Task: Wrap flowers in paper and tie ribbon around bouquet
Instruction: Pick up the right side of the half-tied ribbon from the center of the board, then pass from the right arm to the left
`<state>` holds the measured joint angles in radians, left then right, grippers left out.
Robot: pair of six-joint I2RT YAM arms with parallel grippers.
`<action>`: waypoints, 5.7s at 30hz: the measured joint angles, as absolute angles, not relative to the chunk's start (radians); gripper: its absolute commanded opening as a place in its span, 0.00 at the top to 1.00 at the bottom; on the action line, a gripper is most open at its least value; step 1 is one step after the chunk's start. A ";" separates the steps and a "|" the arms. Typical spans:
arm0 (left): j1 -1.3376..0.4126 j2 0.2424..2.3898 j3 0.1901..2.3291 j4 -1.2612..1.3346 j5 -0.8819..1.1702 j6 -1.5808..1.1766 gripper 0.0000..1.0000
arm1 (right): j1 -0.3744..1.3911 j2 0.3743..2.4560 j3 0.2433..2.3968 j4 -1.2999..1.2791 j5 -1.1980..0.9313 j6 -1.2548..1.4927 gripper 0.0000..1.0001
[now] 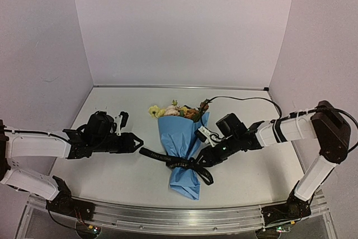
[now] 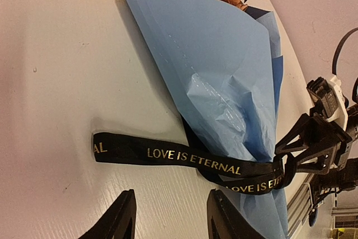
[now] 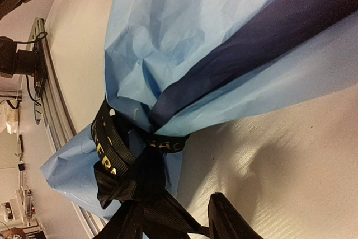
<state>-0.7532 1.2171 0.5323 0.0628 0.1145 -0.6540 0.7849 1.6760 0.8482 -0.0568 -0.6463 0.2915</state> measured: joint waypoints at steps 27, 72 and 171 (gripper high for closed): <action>-0.753 1.244 0.532 0.073 0.150 -0.654 0.58 | 0.788 1.678 0.832 -0.054 -0.635 0.372 1.00; -0.753 1.315 0.537 0.116 0.207 -0.644 0.59 | 0.772 1.406 0.762 -0.278 -0.409 0.277 0.48; -1.297 1.441 0.785 0.116 -0.046 -0.127 0.55 | 1.059 1.662 1.302 -0.781 -0.337 0.857 1.00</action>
